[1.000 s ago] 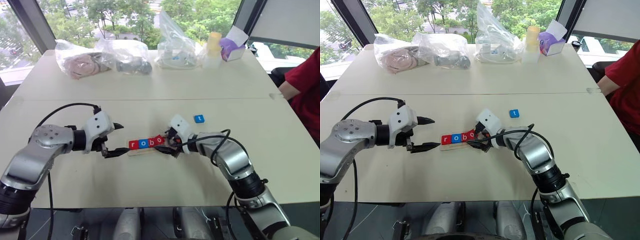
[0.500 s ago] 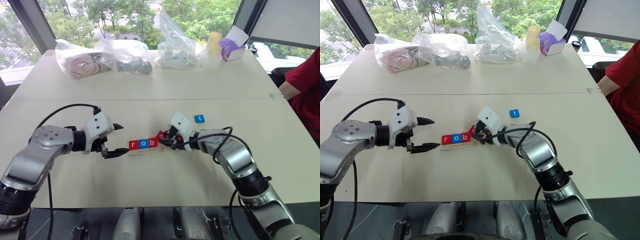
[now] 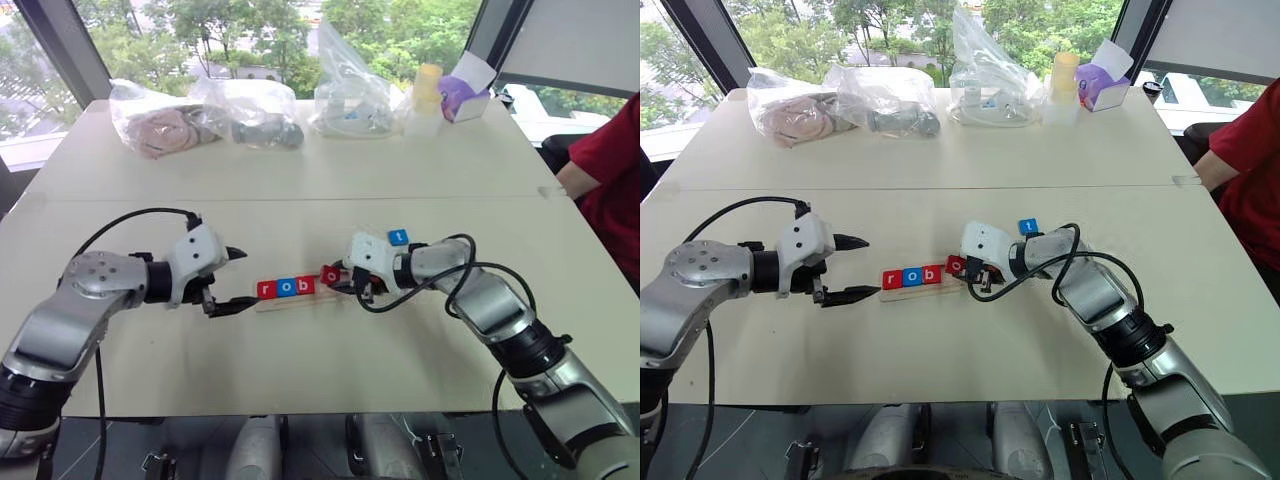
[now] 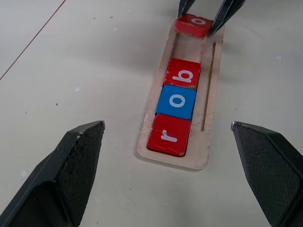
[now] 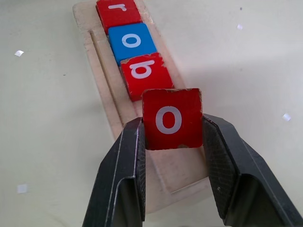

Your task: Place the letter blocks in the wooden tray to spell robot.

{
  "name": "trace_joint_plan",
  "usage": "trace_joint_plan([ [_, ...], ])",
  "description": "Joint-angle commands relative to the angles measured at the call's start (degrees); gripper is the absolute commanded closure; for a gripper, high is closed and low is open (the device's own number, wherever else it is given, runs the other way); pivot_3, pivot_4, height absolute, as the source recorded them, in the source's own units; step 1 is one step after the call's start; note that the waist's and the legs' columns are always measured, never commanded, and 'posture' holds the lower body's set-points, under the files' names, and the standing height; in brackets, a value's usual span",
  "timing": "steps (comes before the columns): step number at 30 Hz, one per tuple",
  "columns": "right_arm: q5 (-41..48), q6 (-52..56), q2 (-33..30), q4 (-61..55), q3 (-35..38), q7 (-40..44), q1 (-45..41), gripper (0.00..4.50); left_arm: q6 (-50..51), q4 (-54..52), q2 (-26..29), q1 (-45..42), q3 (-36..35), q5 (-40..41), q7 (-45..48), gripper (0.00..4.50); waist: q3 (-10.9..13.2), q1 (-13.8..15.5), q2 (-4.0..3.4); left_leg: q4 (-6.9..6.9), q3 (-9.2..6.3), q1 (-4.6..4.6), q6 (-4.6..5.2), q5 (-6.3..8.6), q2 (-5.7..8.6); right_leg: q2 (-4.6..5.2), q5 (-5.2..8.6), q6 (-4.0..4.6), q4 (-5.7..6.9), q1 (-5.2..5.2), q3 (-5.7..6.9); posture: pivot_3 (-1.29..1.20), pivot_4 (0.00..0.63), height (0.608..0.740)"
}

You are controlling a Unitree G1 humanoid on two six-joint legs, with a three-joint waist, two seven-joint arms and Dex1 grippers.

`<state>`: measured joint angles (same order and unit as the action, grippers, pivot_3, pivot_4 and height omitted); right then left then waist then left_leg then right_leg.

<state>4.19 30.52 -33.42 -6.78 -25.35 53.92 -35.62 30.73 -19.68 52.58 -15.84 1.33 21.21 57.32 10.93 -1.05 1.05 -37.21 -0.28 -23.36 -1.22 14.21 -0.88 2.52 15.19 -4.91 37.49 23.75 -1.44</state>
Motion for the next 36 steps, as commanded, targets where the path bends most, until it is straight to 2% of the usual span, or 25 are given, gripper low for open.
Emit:
trace_joint_plan([
  [1, -1.52, -3.44, 0.89, 1.81, -0.52, 1.56, -2.11, 3.38, 0.02, -1.38, 0.03, 0.28, -1.26, 0.20, -0.30, 0.00, 0.00, 0.01, 0.00, 0.00, 0.00, 0.00, 0.00, 0.00, 0.00, 0.00, 0.00, 0.00, 0.00, 0.00, 0.00, 0.00, 0.150, 0.740],
  [16, -6.28, -9.82, 3.13, 6.82, -2.03, 5.64, -3.26, 3.38, 1.65, -3.17, 0.01, 0.67, -1.58, 0.72, -1.53, 0.00, 0.00, 0.06, 0.00, 0.00, -0.01, 0.00, 0.00, 0.00, 0.00, 0.01, 0.00, 0.00, 0.00, 0.00, 0.00, 0.00, 0.150, 0.740],
  [22, -8.17, -11.68, 3.58, 7.69, -2.19, 5.76, -3.29, 0.34, 1.76, -3.26, -0.08, 0.44, -1.39, 0.82, -1.88, 0.00, 0.00, 0.05, 0.00, 0.00, -0.01, 0.00, 0.00, 0.00, 0.01, 0.01, 0.00, 0.00, 0.00, 0.00, 0.00, 0.00, 0.150, 0.740],
  [23, -8.39, -11.86, 3.61, 7.79, -2.16, 5.69, -3.33, 0.02, 1.77, -3.29, -0.08, 0.45, -1.40, 0.86, -1.92, 0.00, 0.00, 0.07, 0.00, 0.00, -0.01, 0.00, 0.00, 0.00, 0.01, 0.01, 0.00, 0.00, 0.00, -0.01, 0.00, 0.00, 0.150, 0.740],
  [30, -5.56, -7.96, 4.44, 5.91, 1.52, 5.61, -4.07, 0.02, 1.92, -3.34, 0.01, 0.42, -1.37, 0.87, -2.22, 0.00, 0.00, 0.04, 0.00, 0.00, -0.02, 0.00, 0.00, 0.00, 0.00, 0.01, 0.00, 0.00, 0.01, -0.01, 0.00, 0.00, 0.150, 0.740],
  [36, 3.16, 0.31, 5.86, 2.39, 10.97, 3.78, -1.07, 0.02, 2.66, -3.98, -0.17, 0.40, -1.93, 1.93, -2.35, 0.00, 0.00, 0.21, 0.00, 0.01, -0.06, 0.00, 0.00, 0.00, -0.03, 0.03, -0.01, 0.00, 0.02, -0.01, 0.01, 0.00, 0.150, 0.740],
])
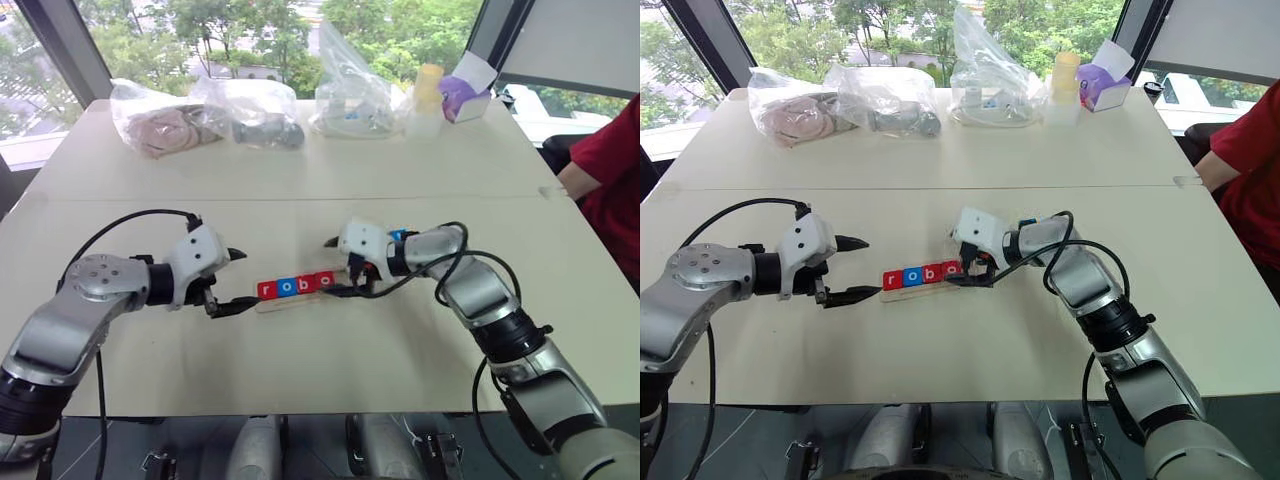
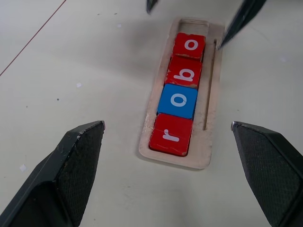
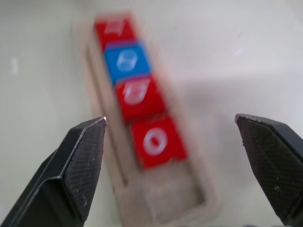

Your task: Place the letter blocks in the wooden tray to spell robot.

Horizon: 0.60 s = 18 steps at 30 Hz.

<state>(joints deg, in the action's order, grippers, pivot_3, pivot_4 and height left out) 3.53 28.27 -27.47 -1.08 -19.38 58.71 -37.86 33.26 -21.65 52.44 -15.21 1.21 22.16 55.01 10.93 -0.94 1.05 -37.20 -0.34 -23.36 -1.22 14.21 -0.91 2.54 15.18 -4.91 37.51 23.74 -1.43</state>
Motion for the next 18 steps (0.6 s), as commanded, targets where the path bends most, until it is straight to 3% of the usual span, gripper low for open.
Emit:
trace_joint_plan([
  [1, 4.81, 3.56, -0.02, -3.90, 6.69, -1.95, 1.64, 0.02, 0.24, -2.24, -0.07, -0.07, -2.11, 1.27, -0.03, 0.00, 0.00, 0.15, 0.00, 0.00, 0.01, 0.00, 0.00, 0.00, 0.00, 0.02, 0.00, 0.00, 0.00, -0.01, 0.00, 0.00, 0.150, 0.740],
  [5, 6.08, 11.83, 0.46, -3.47, 17.60, -13.61, 2.37, 0.02, 3.27, -3.43, -3.03, -2.77, -4.18, 6.77, -0.64, 0.00, 0.00, 0.28, 0.00, -0.03, 0.00, -0.01, 0.00, 0.00, 0.03, 0.11, 0.00, 0.01, -0.01, -0.04, 0.00, 0.00, 0.150, 0.740],
  [9, 3.52, 20.72, 4.39, -6.28, 22.85, -27.71, 4.18, 0.02, 3.62, -2.81, -5.42, -5.99, -2.64, 7.35, -1.07, 0.00, -0.01, 0.11, 0.02, -0.04, 0.02, 0.01, 0.00, 0.00, 0.06, 0.07, 0.00, 0.00, -0.01, -0.06, 0.00, 0.00, 0.150, 0.740],
  [13, 0.26, 25.63, 12.80, -9.82, 24.58, -41.73, 7.52, 0.02, 1.18, 0.75, -9.15, -10.62, 1.70, 4.03, -1.96, 0.00, -0.03, -0.20, -0.01, 0.04, 0.02, 0.02, 0.00, 0.00, 0.07, -0.04, 0.00, 0.00, 0.04, 0.00, -0.02, 0.00, 0.150, 0.740],
  [18, -1.73, 24.38, 17.96, -9.91, 23.34, -48.96, 9.04, 0.02, -1.84, 5.83, -12.71, -15.32, 5.37, 0.99, -1.13, 0.00, -0.02, -0.13, -0.02, 0.02, 0.05, -0.03, -0.02, -0.02, 0.12, -0.05, 0.00, 0.00, 0.17, 0.12, -0.07, 0.00, 0.150, 0.740],
])
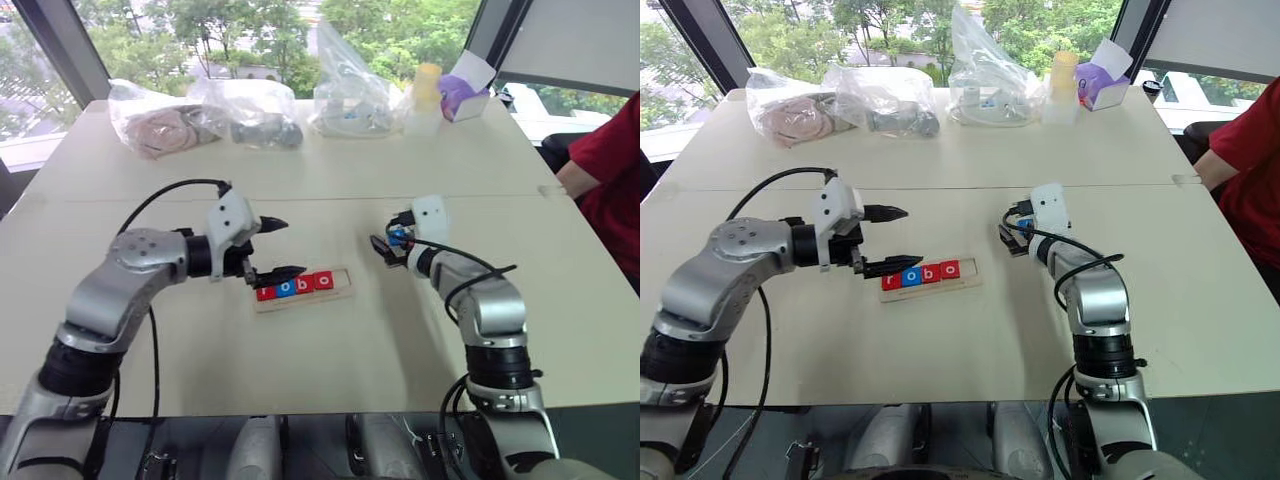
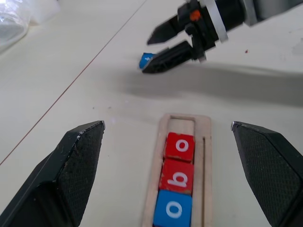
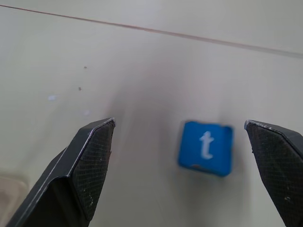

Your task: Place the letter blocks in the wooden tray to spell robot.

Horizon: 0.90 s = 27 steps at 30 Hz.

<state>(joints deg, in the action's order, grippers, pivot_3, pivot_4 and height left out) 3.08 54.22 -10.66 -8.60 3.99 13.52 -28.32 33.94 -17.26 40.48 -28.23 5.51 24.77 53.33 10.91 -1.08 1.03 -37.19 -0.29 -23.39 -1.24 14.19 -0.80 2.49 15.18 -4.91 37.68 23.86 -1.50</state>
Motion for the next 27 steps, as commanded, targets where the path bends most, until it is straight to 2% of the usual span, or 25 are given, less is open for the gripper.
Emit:
trace_joint_plan([
  [1, -1.79, -1.89, 1.59, -1.99, -0.52, -4.81, -0.26, 0.02, -2.87, 2.30, -1.19, -3.05, 1.51, -1.94, 0.85, 0.00, 0.00, 0.02, 0.00, -0.01, 0.00, 0.00, 0.00, 0.00, 0.00, 0.01, 0.00, 0.00, 0.00, 0.00, 0.00, 0.00, 0.150, 0.740],
  [9, -3.16, -5.43, 3.48, 3.52, -1.97, -9.18, 1.37, 0.02, -3.52, 4.52, -2.74, -4.74, 3.68, -3.31, 2.58, 0.00, 0.00, -0.11, 0.00, 0.02, 0.01, 0.00, 0.00, 0.00, 0.01, 0.01, 0.00, 0.00, 0.00, 0.00, 0.01, 0.00, 0.150, 0.740],
  [12, -3.35, -6.51, 3.77, 5.28, -2.42, -9.94, 1.99, 0.90, -3.95, 4.86, -2.65, -4.35, 3.55, -3.89, 2.46, 0.00, 0.00, -0.12, 0.00, 0.01, 0.00, 0.01, 0.00, 0.00, 0.00, 0.01, 0.00, 0.00, 0.00, 0.00, 0.00, 0.00, 0.150, 0.740],
  [16, -3.60, -8.65, 3.64, 7.60, -3.16, -10.13, 1.98, 2.99, -4.25, 4.67, -2.83, -3.48, 3.44, -4.30, 2.15, 0.00, -0.01, -0.09, 0.01, 0.00, 0.00, 0.01, 0.00, 0.00, 0.00, 0.00, 0.00, 0.00, 0.00, -0.02, 0.01, 0.00, 0.150, 0.740],
  [17, -3.66, -8.91, 3.46, 7.85, -3.33, -10.08, 1.87, 3.36, -4.22, 4.48, -2.90, -3.25, 3.43, -4.35, 2.07, 0.00, -0.01, -0.09, 0.02, 0.00, 0.00, 0.02, 0.00, 0.00, 0.00, 0.01, 0.00, 0.00, 0.00, -0.04, 0.00, 0.00, 0.150, 0.740],
  [22, -3.12, -6.29, 3.51, 3.96, -2.28, -10.92, 2.57, 3.34, -4.03, 3.25, -3.00, -2.21, 3.49, -4.35, 1.99, 0.00, -0.01, -0.08, 0.02, -0.02, -0.02, 0.04, 0.00, 0.00, -0.01, 0.01, 0.00, 0.00, -0.01, -0.08, 0.01, 0.00, 0.150, 0.740],
  [27, -2.84, 4.15, 6.06, -13.45, 1.39, -14.62, 8.30, 3.34, -4.01, 0.23, -1.64, -0.68, 5.98, -4.74, 4.47, 0.00, -0.01, 0.28, 0.01, 0.04, -0.07, -0.05, 0.00, 0.00, -0.04, 0.05, 0.01, -0.01, -0.02, 0.00, 0.02, 0.00, 0.150, 0.740],
])
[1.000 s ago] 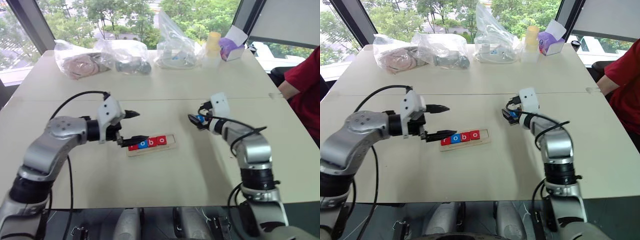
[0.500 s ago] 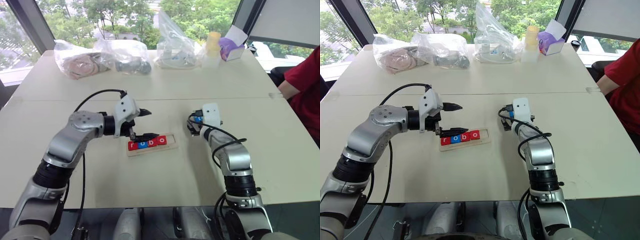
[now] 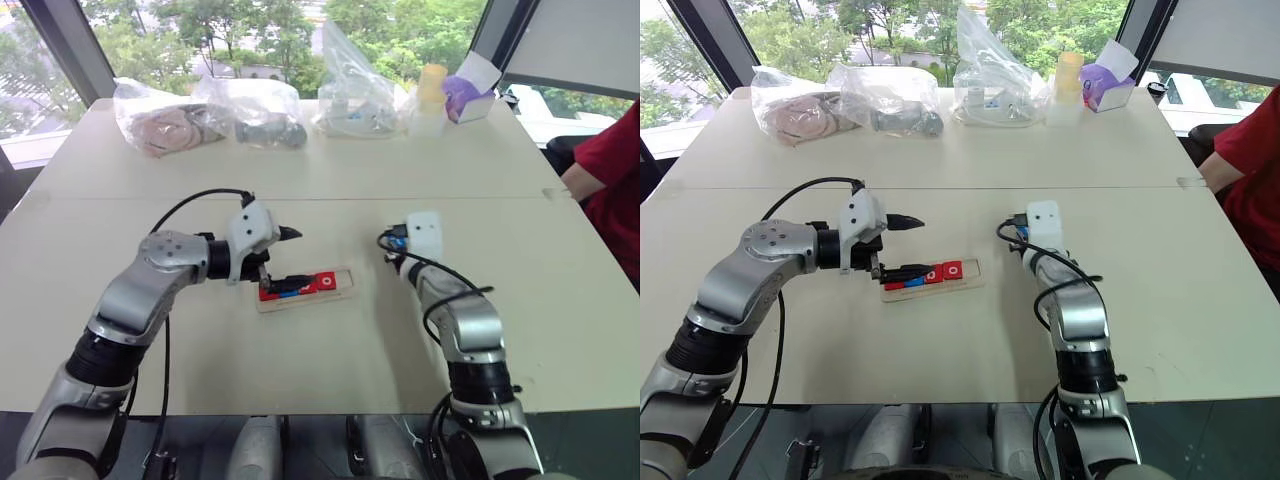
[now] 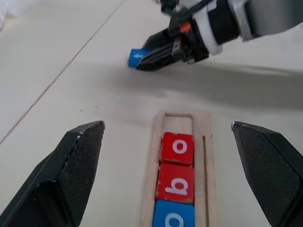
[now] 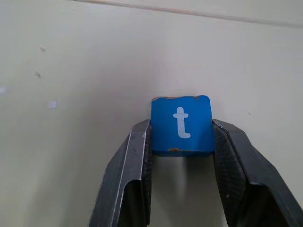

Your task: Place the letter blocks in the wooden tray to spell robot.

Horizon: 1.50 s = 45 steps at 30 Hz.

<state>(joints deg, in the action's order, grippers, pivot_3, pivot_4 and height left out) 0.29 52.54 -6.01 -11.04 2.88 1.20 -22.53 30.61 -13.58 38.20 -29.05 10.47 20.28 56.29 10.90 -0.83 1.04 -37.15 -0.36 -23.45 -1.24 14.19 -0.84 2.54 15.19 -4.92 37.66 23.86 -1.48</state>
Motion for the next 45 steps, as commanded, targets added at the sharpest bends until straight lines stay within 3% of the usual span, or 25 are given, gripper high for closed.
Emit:
trace_joint_plan([
  [1, -0.04, 9.45, 2.76, -15.96, 3.23, -3.25, 4.61, 3.34, -0.81, -4.19, 0.71, 0.39, 1.95, -0.19, 2.44, 0.00, 0.00, 0.10, 0.00, 0.00, -0.01, -0.02, 0.00, 0.00, 0.01, 0.02, 0.00, 0.00, 0.00, 0.03, -0.01, 0.00, 0.150, 0.740],
  [5, 1.59, 20.88, 6.51, -27.43, 6.45, -3.32, 9.79, 3.34, -2.09, -4.87, 1.06, -0.45, 5.65, -2.34, 4.89, 0.00, 0.00, -0.17, -0.01, 0.01, -0.04, -0.04, 0.00, 0.00, 0.01, 0.01, 0.00, 0.00, 0.00, 0.05, -0.01, 0.00, 0.150, 0.740],
  [12, 0.84, 21.57, 10.24, -28.04, 5.61, -5.51, 11.95, 3.34, -4.40, -0.79, -2.46, -3.70, 8.42, -4.51, 6.15, 0.00, -0.01, -0.36, -0.02, -0.05, 0.03, 0.07, -0.03, -0.03, 0.00, -0.09, 0.08, 0.19, 0.00, 0.02, -0.03, 0.00, 0.150, 0.740],
  [13, 1.23, 21.24, 10.90, -27.27, 5.91, -5.45, 12.11, 2.30, -4.55, -0.29, -2.80, -4.06, 8.50, -4.75, 6.16, 0.00, -0.01, -0.34, -0.02, -0.04, 0.03, 0.07, -0.04, -0.03, 0.00, -0.08, 0.06, 0.15, 0.00, 0.03, -0.03, 0.00, 0.150, 0.740],
  [17, 2.24, 20.26, 9.64, -26.53, 6.95, -4.52, 11.60, 0.32, -4.84, 0.66, -3.12, -4.53, 8.00, -4.93, 6.64, 0.00, -0.01, -0.29, -0.02, 0.00, 0.03, 0.04, -0.03, -0.03, 0.02, -0.07, 0.01, 0.03, -0.01, 0.03, -0.03, 0.00, 0.150, 0.740],
  [18, 3.13, 19.27, 9.26, -27.12, 8.19, -3.64, 10.92, 0.01, -4.80, 0.82, -2.71, -4.46, 7.51, -4.82, 6.92, 0.00, -0.01, -0.28, -0.02, 0.00, 0.03, 0.03, -0.03, -0.03, 0.02, -0.06, 0.01, 0.03, -0.01, 0.03, -0.03, 0.00, 0.150, 0.740],
  [21, 8.04, 11.70, 3.55, -27.81, 9.23, 4.91, 9.12, 0.01, -4.95, 1.72, 0.65, -4.30, 6.23, -5.74, 8.26, 0.00, 0.01, -0.42, -0.03, -0.01, 0.02, 0.02, -0.03, -0.03, 0.02, -0.06, 0.01, 0.02, -0.01, 0.04, -0.03, 0.00, 0.150, 0.740],
  [24, 14.04, 0.26, -11.37, -24.56, 9.30, 23.83, 10.04, 0.01, -3.71, 2.80, 3.69, -4.42, 2.12, -2.87, 9.80, 0.00, 0.03, -0.39, -0.06, -0.01, 0.05, 0.03, -0.03, -0.03, 0.02, -0.04, 0.01, 0.02, -0.06, 0.04, -0.03, 0.00, 0.150, 0.740],
  [26, 16.59, -5.51, -17.13, -21.68, 9.90, 31.05, 11.42, 0.01, -2.77, 2.03, 4.66, -3.92, 0.12, -0.37, 11.13, 0.00, 0.02, -0.34, -0.04, 0.00, 0.06, 0.04, -0.03, -0.03, 0.01, -0.08, 0.02, 0.01, -0.21, -0.09, 0.06, 0.00, 0.150, 0.740],
  [30, 18.37, -19.31, -32.29, -5.97, 9.66, 50.67, 12.04, 0.01, -0.50, -1.84, 8.61, -3.33, -2.43, 3.05, 14.96, 0.00, 0.04, -0.07, -0.02, 0.03, 0.02, 0.05, 0.04, 0.02, 0.02, -0.07, 0.05, -0.03, -0.46, -0.29, 0.16, 0.00, 0.150, 0.740],
  [33, 20.06, -26.03, -37.45, 3.61, 8.25, 60.58, 9.84, 0.01, 0.00, -3.40, 11.58, -2.90, -3.38, 3.79, 16.45, 0.00, 0.04, -0.22, -0.01, 0.00, 0.13, 0.07, 0.05, 0.02, 0.04, -0.01, 0.05, -0.02, -0.51, -0.32, 0.08, 0.00, 0.150, 0.740],
  [36, 15.90, -37.07, -41.82, 14.41, 3.02, 69.14, 7.44, 0.01, 1.07, -4.71, 13.28, -2.14, -4.14, 3.98, 15.82, 0.00, 0.04, -0.27, -0.01, -0.04, 0.15, 0.11, 0.05, 0.02, 0.03, -0.05, 0.05, -0.01, -0.48, -0.34, 0.07, 0.00, 0.150, 0.740],
  [45, 10.91, -52.17, -41.07, 34.79, -3.45, 75.30, -2.06, 0.01, 4.74, -6.56, 17.04, 1.57, -9.69, 4.67, 11.63, 0.00, 0.05, -0.20, -0.02, -0.05, 0.11, 0.13, 0.05, 0.02, -0.01, -0.09, 0.03, -0.04, -0.41, -0.33, 0.07, 0.00, 0.150, 0.740],
])
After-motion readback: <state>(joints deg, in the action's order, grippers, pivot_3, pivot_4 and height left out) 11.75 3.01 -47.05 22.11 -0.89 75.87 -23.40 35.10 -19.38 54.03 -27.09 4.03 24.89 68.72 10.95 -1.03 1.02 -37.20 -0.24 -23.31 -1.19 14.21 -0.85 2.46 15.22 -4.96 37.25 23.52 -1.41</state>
